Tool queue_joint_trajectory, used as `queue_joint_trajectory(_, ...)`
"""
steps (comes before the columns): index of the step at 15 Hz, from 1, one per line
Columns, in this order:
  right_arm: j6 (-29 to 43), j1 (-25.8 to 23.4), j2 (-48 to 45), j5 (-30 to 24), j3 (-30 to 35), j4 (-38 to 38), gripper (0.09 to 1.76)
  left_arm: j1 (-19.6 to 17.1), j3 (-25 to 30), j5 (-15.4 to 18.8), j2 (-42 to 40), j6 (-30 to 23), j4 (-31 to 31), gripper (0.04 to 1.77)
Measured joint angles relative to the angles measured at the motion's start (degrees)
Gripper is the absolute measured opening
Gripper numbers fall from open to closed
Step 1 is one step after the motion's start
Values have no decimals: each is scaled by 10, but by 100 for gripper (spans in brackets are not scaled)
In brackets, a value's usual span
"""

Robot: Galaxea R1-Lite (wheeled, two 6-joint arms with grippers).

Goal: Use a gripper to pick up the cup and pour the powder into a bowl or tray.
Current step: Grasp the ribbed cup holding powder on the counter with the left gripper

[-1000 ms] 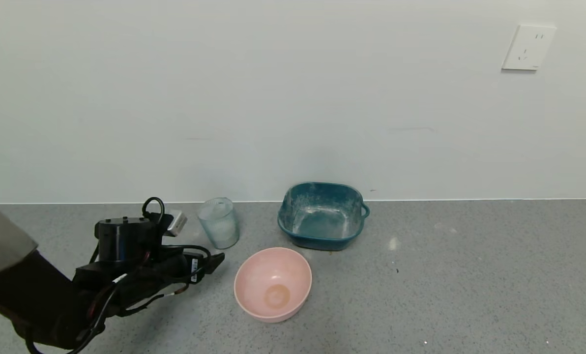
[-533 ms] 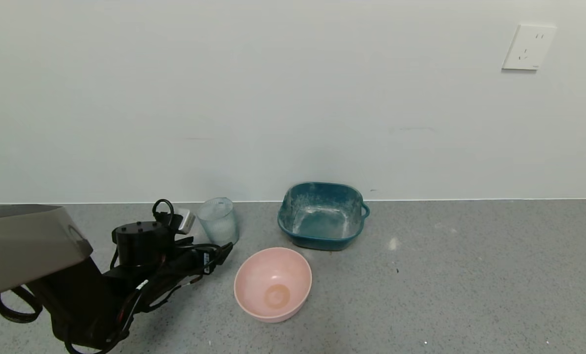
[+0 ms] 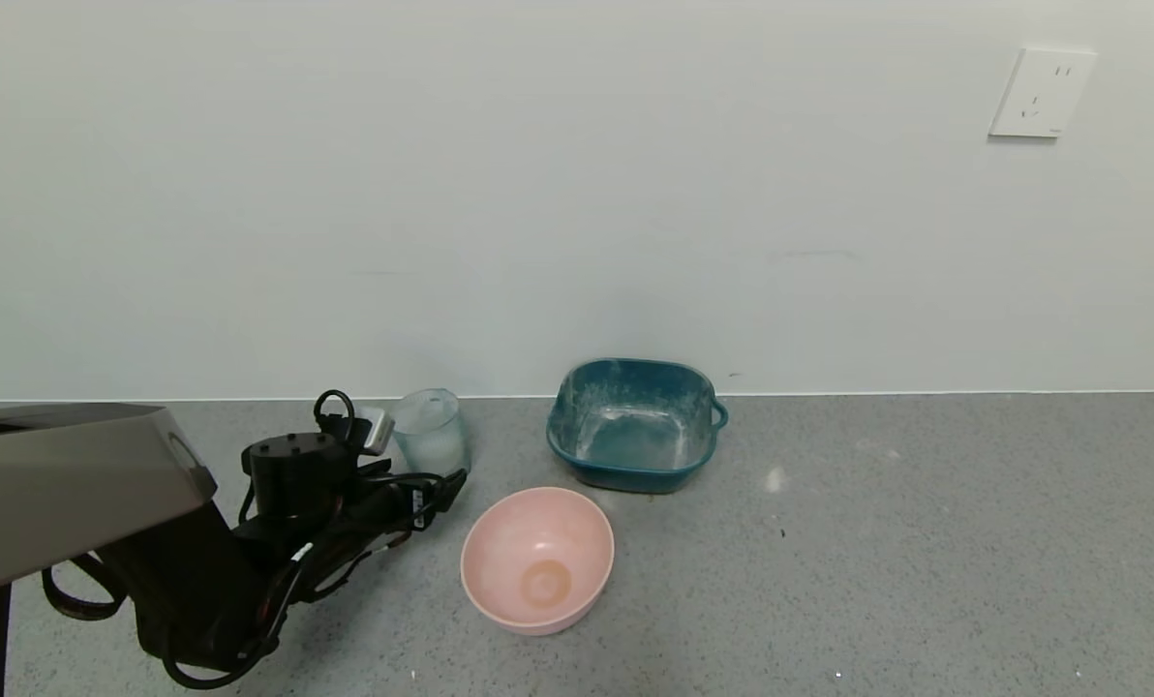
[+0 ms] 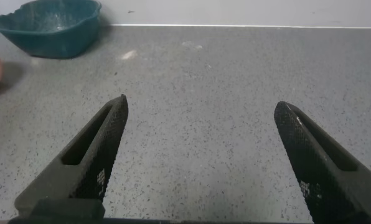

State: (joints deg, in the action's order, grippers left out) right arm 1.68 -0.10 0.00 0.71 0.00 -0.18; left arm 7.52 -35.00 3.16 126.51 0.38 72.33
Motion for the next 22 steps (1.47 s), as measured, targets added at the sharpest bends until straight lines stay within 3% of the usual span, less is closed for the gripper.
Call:
queue_joint_trajectory(8,0,0,0,0,0,0,171,2,-45,-17,25,0,2,172)
queue_joint_trajectory(22,0,0,0,0,0,0,171,7,-55,-32,61,1,53,172)
